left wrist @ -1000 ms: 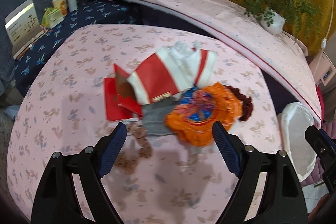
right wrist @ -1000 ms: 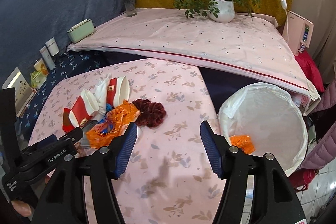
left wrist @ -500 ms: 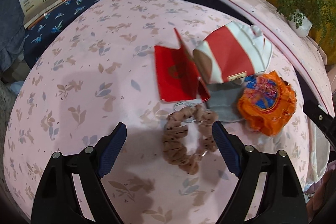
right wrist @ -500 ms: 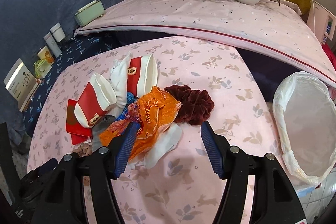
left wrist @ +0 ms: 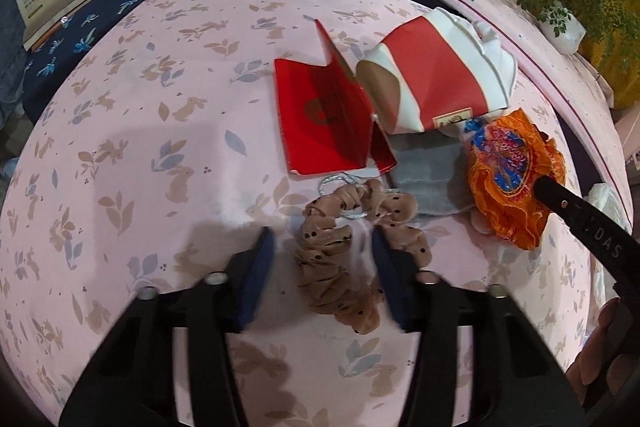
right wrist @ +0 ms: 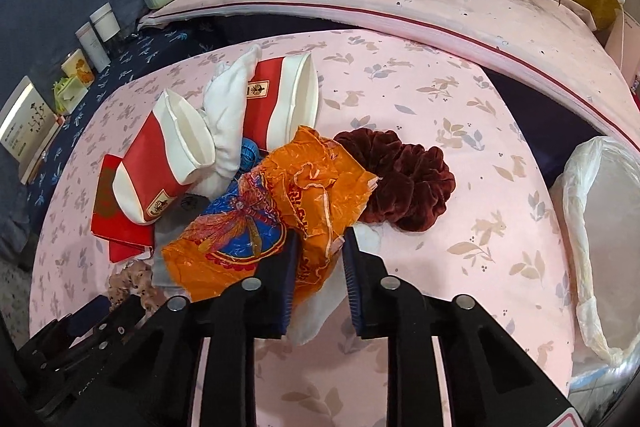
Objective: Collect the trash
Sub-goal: 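Grasp the orange wrapper with the right tool while the left tool grasps the brown beaded string, then carry both items over the white bin and open both tools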
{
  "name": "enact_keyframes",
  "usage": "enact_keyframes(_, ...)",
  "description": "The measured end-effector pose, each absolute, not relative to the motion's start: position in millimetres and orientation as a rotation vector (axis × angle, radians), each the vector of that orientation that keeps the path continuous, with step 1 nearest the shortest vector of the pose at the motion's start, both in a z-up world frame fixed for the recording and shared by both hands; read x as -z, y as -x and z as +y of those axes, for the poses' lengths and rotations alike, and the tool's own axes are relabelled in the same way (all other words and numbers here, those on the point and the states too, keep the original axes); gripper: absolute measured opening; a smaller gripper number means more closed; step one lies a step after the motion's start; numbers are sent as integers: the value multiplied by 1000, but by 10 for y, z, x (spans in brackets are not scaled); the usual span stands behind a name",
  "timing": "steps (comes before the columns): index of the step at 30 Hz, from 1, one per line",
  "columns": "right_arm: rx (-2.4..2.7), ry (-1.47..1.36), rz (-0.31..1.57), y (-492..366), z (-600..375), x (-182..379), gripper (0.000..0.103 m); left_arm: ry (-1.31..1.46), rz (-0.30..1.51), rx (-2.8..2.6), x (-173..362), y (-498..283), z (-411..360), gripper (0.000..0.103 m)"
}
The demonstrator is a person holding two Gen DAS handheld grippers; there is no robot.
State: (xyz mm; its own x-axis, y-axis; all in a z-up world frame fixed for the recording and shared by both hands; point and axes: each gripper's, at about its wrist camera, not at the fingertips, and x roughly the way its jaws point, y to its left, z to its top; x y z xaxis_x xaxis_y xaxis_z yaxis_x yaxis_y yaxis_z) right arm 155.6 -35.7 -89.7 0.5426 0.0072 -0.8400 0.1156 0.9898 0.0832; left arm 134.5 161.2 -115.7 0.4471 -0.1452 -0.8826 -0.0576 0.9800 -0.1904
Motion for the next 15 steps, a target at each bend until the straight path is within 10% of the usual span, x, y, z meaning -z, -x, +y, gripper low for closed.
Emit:
enact_keyframes(4,48,-108,958,-1516,-326,761,12,220,1119,81,1127,-1348,1587,15)
enact_keyframes(15,29,-160,830,-1386,-534,145,11,212,1001,157,491,-1290,1339,11)
